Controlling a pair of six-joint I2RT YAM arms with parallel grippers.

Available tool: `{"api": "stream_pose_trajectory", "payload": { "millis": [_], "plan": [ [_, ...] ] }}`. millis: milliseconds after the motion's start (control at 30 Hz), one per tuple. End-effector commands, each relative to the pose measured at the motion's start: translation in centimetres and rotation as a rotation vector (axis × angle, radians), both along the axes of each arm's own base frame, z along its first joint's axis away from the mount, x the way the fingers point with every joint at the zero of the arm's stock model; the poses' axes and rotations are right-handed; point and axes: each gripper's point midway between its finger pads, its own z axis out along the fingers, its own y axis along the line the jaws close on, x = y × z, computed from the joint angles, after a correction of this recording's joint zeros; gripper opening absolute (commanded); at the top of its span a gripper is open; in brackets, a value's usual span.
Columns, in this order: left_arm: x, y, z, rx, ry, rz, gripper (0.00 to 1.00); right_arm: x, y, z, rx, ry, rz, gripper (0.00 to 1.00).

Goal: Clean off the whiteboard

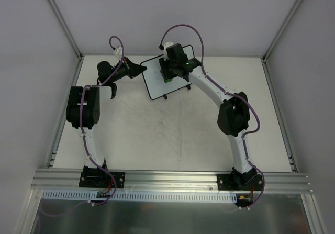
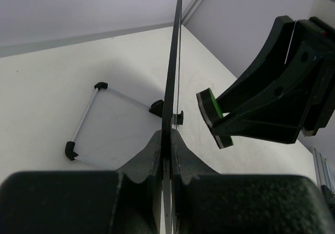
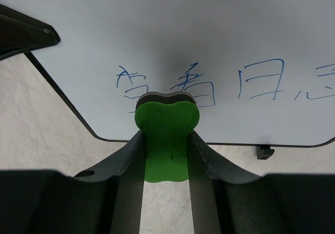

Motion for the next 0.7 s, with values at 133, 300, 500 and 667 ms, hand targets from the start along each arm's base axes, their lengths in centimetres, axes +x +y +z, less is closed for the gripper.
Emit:
{"api": "stream_pose_trajectory", "payload": {
  "millis": [133, 300, 500, 667],
  "plan": [
    [0.1, -0.5, -1.0, 0.028, -0.043, -0.027, 0.00, 0.0, 3.7, 1.9, -0.059, -0.136, 0.111, 0.00],
    [-0.1, -0.5, -1.3, 0.026, -0.044, -0.029, 0.00, 0.2, 4.8, 2.3, -0.021, -0.134, 0.127, 0.00],
    [-0.4, -0.5, -1.2, 0.022, -0.052, -0.037, 0.00, 1.2, 5.0, 2.4, -0.025, -0.157, 0.100, 0.00],
    [-0.6, -0.6, -1.2, 0.018, -0.053, -0.041, 0.00, 1.8, 5.2, 2.4, -0.029, -0.169, 0.092, 0.00]
  ]
}}
